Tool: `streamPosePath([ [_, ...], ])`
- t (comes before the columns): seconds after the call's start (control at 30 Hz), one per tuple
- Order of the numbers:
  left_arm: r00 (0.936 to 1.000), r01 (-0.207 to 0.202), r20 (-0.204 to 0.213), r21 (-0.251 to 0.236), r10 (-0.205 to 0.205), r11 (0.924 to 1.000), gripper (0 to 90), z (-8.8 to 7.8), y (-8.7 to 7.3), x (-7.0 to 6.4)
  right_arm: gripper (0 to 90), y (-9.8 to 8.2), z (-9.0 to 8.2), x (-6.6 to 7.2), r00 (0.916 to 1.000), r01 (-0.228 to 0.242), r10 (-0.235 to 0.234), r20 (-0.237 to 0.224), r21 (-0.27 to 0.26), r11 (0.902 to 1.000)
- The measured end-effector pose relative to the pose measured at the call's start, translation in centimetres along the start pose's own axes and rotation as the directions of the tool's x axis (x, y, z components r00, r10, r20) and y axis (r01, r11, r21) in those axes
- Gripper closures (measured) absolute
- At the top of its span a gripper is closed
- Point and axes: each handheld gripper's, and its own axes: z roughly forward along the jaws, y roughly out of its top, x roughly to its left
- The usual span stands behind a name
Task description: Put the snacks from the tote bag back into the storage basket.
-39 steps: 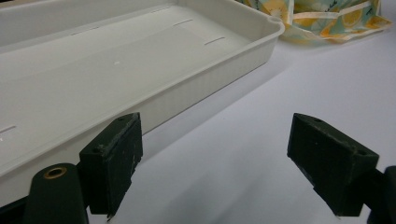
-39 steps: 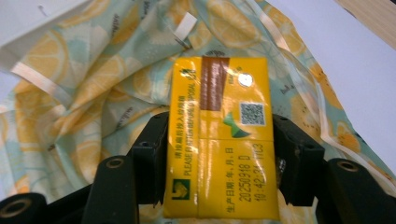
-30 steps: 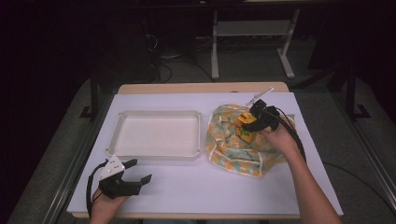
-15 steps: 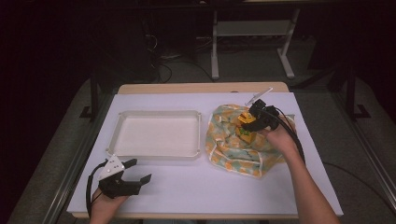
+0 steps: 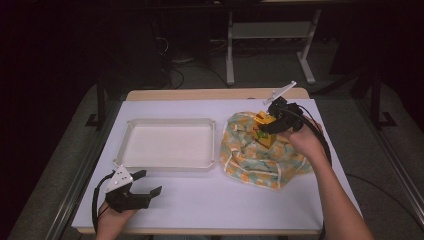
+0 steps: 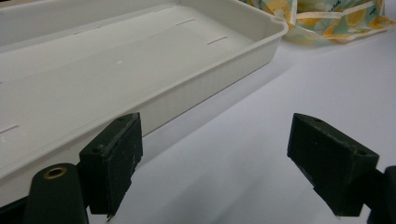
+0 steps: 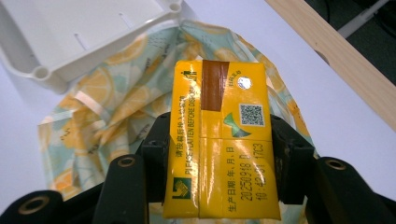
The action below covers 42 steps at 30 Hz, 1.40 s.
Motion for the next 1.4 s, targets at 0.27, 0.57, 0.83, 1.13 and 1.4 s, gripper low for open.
streamPosePath([
  [0.27,1.0000,0.001,-0.002,0.001,-0.001,1.0000,17.8,0.0,0.0,0.1,49.4,1.2,-1.7,1.0,0.9980,0.060,-0.060,-0.020,-0.011,0.9981],
  [0.57,1.0000,0.001,-0.004,-0.002,-0.001,1.0000,17.8,-0.1,0.0,0.1,49.4,2.4,-2.8,2.3,0.9927,0.104,-0.106,-0.057,-0.035,0.9939],
  [0.83,0.9999,0.010,-0.002,-0.002,-0.010,0.9999,17.8,0.0,0.0,0.1,49.3,2.9,-3.2,3.0,0.9847,0.132,-0.139,-0.105,-0.070,0.9887],
  [1.13,1.0000,0.002,-0.004,-0.001,-0.002,1.0000,17.8,0.0,0.0,0.1,49.3,3.5,-3.2,3.9,0.9769,0.159,-0.168,-0.131,-0.080,0.9841],
  [1.4,1.0000,0.004,-0.002,-0.003,-0.004,1.0000,17.8,0.0,0.0,0.1,49.3,4.3,-3.2,4.7,0.9645,0.199,-0.213,-0.156,-0.102,0.9747],
])
